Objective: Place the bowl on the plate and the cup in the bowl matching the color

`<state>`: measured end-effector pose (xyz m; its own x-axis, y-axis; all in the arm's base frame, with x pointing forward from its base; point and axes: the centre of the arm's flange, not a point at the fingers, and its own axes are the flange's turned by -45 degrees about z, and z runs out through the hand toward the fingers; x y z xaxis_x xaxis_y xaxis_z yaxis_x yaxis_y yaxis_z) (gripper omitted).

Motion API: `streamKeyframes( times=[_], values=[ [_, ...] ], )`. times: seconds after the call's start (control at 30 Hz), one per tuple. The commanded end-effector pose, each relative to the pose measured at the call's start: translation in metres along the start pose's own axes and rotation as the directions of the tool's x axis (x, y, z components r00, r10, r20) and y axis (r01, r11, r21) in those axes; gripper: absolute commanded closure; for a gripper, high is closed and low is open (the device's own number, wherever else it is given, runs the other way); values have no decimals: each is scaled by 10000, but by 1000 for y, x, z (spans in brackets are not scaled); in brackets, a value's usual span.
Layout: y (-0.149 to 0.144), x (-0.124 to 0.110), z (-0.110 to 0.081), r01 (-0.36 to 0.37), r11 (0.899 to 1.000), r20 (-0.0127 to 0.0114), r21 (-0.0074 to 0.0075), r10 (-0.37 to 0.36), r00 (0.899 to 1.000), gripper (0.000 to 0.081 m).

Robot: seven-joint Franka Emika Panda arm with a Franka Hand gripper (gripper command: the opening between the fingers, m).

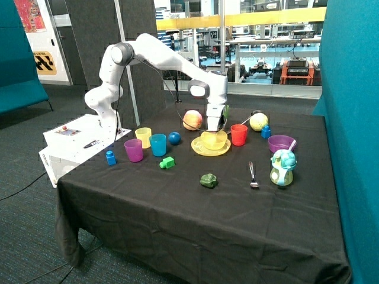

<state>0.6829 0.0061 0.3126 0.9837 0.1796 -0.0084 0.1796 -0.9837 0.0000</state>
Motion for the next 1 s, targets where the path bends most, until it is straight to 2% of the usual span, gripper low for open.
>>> streamKeyframes(
  times=[0.0,0.23,0.53,0.63,0.8,0.97],
  values=[
    [1,-11,5,124,9999,-84,-1,-124,9999,277],
    [5,-18,1,162,9999,-84,-1,-162,9998,165],
    [5,-28,-9,271,9996,-84,-2,-271,9996,136],
    [3,-32,-17,344,9994,-84,-3,-344,9994,156],
    [-7,-45,-36,660,9978,-83,-5,-660,9978,258],
    [-19,-59,-53,855,9963,-83,-7,-855,9963,303]
  ],
)
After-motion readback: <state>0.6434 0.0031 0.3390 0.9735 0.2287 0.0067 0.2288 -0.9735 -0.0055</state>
